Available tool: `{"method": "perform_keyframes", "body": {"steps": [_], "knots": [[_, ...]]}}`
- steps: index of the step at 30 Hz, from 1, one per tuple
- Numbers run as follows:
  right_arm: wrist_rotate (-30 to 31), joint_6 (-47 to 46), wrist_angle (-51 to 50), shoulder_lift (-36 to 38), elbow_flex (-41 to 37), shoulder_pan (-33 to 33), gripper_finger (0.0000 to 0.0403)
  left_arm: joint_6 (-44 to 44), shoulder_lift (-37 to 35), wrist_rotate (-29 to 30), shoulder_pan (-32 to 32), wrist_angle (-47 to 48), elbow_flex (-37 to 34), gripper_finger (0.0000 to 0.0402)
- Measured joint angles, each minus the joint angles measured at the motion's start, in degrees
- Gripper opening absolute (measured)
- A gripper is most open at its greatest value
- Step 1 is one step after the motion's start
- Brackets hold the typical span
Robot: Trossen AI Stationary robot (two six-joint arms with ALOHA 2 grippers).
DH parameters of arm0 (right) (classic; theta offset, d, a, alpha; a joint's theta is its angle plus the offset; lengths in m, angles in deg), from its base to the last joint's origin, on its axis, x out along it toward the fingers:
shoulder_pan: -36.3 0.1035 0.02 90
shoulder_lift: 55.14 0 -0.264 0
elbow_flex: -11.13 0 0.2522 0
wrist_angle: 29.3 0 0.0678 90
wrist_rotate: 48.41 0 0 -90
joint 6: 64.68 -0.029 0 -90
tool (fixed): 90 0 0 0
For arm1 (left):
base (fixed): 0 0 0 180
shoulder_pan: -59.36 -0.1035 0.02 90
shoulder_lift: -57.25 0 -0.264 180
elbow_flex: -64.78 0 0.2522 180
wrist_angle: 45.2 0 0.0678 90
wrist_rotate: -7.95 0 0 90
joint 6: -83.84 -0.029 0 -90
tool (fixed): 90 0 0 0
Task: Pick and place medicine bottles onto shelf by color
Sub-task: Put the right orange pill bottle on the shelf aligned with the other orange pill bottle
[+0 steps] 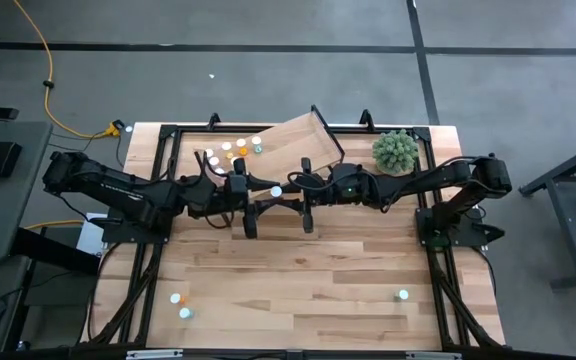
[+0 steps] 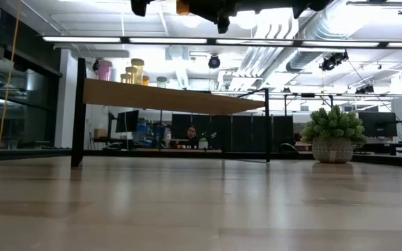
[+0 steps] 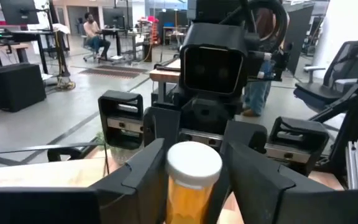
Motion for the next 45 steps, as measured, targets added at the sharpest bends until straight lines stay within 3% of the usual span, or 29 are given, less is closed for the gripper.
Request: {"method": "perform_keyframes", "body": {"steps": [9,23,31,38,42,45], "knots": [[0.15,-0.29,0.04,0.0,-0.02,0.0,0.0094,0.02,0.01,0.14,0.0,0.07,0.0,0.0106],[0.44,-0.29,0.01,-0.02,-0.04,-0.01,0.0099,-0.17,-0.34,1.02,0.04,0.9,0.0,0.0108],[7.16,1.46,-2.25,-0.02,-0.04,-0.14,0.0167,-0.27,-3.26,6.27,0.02,4.56,0.0,0.0111],[7.69,-3.19,-4.65,0.04,0.36,-0.5,0.0229,5.08,-6.49,11.12,-0.39,11.19,0.0,0.0112],[8.06,-3.3,-6.19,-1.39,3.25,-0.5,0.0246,8.75,-6.77,12.22,-1.77,11.8,0.0,0.0112],[11.81,-3.32,-6.36,-4.09,6.01,-0.48,0.0248,10.23,-6.26,12.38,-3.34,11.59,0.0,0.0112]]}}
